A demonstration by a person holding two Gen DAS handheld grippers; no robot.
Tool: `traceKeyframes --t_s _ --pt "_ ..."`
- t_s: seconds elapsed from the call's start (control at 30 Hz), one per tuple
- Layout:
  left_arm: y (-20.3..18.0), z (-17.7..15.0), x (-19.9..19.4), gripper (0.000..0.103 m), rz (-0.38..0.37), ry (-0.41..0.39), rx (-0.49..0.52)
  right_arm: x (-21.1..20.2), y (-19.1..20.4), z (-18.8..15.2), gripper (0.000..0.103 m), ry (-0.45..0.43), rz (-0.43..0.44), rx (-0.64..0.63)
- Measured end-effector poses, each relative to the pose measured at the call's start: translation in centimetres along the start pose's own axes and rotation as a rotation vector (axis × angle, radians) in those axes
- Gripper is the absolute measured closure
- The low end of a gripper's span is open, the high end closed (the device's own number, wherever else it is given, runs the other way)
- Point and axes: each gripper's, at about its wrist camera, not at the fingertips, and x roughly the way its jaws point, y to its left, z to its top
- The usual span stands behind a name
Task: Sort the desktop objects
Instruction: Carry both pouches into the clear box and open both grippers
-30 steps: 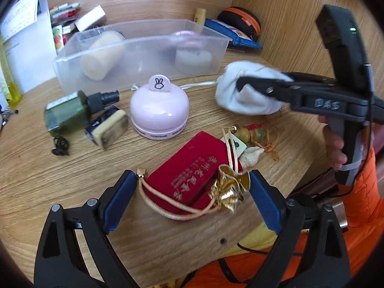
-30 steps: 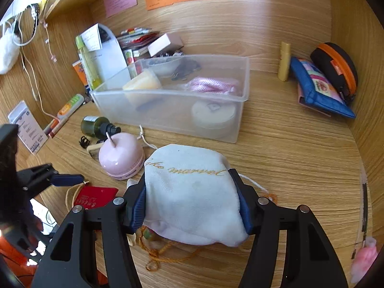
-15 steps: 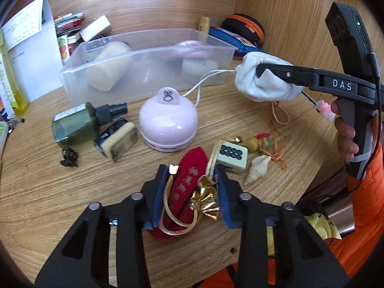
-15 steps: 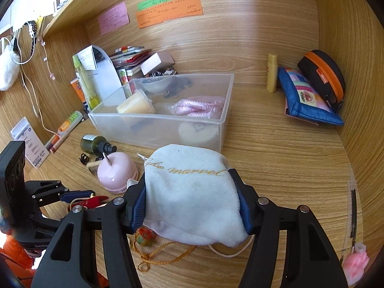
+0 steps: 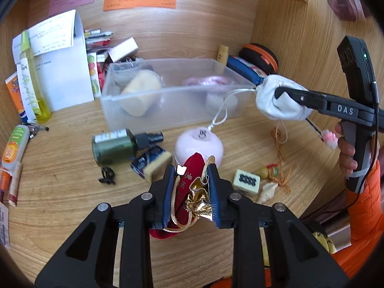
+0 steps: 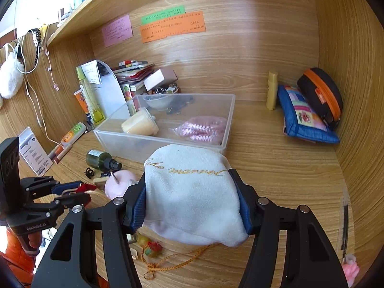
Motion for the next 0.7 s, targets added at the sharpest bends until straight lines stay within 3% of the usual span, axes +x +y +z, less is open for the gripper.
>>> traceKeyframes --t_s 0.7 --pt "3.1 5.8 -3.2 0.077 0.046 -0.190 -0.045 -0.8 2.6 3.9 0.046 -0.088 -0.005 -0.079"
